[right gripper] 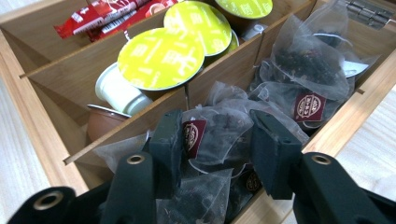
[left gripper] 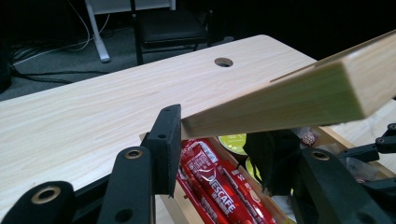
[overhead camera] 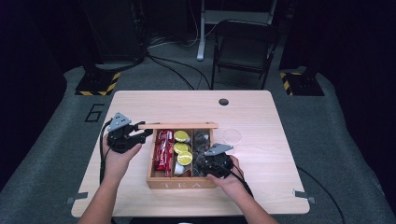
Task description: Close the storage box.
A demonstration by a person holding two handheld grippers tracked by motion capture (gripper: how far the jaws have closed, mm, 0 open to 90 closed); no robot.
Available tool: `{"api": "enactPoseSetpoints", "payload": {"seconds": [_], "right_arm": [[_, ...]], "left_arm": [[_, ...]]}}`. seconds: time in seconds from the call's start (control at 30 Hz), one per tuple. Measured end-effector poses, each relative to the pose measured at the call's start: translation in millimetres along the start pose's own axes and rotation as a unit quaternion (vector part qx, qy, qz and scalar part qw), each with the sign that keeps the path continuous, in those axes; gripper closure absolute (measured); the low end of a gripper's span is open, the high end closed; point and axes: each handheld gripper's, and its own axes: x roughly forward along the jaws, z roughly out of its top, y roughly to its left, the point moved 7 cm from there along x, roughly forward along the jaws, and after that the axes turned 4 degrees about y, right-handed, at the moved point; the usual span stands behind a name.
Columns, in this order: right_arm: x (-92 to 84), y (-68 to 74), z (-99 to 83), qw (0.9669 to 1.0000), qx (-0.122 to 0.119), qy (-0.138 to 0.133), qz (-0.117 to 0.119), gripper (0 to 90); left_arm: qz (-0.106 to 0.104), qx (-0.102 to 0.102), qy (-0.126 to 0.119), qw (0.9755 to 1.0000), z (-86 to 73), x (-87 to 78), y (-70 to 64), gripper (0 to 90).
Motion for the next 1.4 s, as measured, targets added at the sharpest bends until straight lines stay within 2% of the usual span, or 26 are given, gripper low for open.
{"api": "enactPoseSetpoints", "payload": {"seconds": [0.2,0.4,0.47,0.57,0.87,1.03,1.2,1.4], "right_arm": [[1.5,-1.0,-0.5,0.9999,-0.008,0.006,-0.001,68.2],[-0.9,-0.5,1.1,0.9999,-0.014,0.001,0.0,72.8],[-1.9,-0.2,1.7,0.9999,-0.011,-0.001,0.0,73.1],[-8.6,-1.0,7.4,0.9997,0.0,-0.024,0.002,73.8],[-25.1,-4.1,16.7,0.9982,0.019,-0.056,0.015,74.4],[-32.9,-5.3,21.2,0.9975,0.012,-0.067,0.016,74.6],[-42.0,-6.9,24.8,0.9968,0.017,-0.076,0.019,74.6],[-53.2,-13.7,28.1,0.9959,0.021,-0.087,0.011,74.7]], "left_arm": [[0.001,0.0,-0.002,1.0,0.2,0.2,-0.2,55.9],[0.001,-0.001,-0.002,1.0,0.2,0.2,-0.2,55.9],[0.001,-0.001,-0.001,1.0,0.1,0.2,-0.3,55.9],[0.002,-0.001,-0.001,1.0,0.1,0.2,-0.3,55.9],[0.001,0.0,-0.002,1.0,-0.2,0.1,-0.4,56.0],[0.001,0.0,-0.002,1.0,-0.1,0.1,-0.3,56.0],[0.001,0.001,-0.001,1.0,-0.3,0.0,-0.4,55.9],[0.001,0.001,0.0,1.0,-0.6,-0.1,-0.7,55.9]]}}
